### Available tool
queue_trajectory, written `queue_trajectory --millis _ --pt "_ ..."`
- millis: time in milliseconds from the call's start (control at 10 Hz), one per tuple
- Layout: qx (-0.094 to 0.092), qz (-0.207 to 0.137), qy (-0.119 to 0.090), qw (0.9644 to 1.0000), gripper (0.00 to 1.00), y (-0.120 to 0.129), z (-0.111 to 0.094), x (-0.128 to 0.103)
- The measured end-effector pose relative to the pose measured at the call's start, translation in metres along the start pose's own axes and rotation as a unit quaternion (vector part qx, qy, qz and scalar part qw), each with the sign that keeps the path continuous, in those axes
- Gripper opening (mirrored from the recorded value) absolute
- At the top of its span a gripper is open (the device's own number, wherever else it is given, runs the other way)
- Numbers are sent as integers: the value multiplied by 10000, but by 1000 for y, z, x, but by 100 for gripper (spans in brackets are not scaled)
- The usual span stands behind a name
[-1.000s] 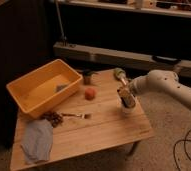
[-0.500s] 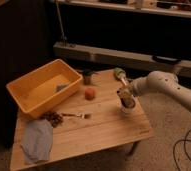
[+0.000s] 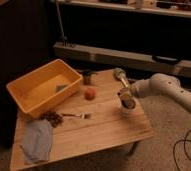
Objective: Place eraser in paper cup
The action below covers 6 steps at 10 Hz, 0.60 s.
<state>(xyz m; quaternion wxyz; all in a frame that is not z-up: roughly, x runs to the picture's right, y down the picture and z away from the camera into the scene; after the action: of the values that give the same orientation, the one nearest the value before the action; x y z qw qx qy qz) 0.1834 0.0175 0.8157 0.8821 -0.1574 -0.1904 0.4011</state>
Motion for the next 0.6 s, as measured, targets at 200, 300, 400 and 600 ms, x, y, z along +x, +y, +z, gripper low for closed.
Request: queue_trajectory --millis 200,300,400,600 --pt "-26 -22 -66 10000 71 0 -2 3" --pt "-86 -40 -127 9999 78 0 -2 4" --pt "-153 -53 -195 9997 80 -1 -1 7" --pt "-256 -100 -202 9994 80 0 3 2"
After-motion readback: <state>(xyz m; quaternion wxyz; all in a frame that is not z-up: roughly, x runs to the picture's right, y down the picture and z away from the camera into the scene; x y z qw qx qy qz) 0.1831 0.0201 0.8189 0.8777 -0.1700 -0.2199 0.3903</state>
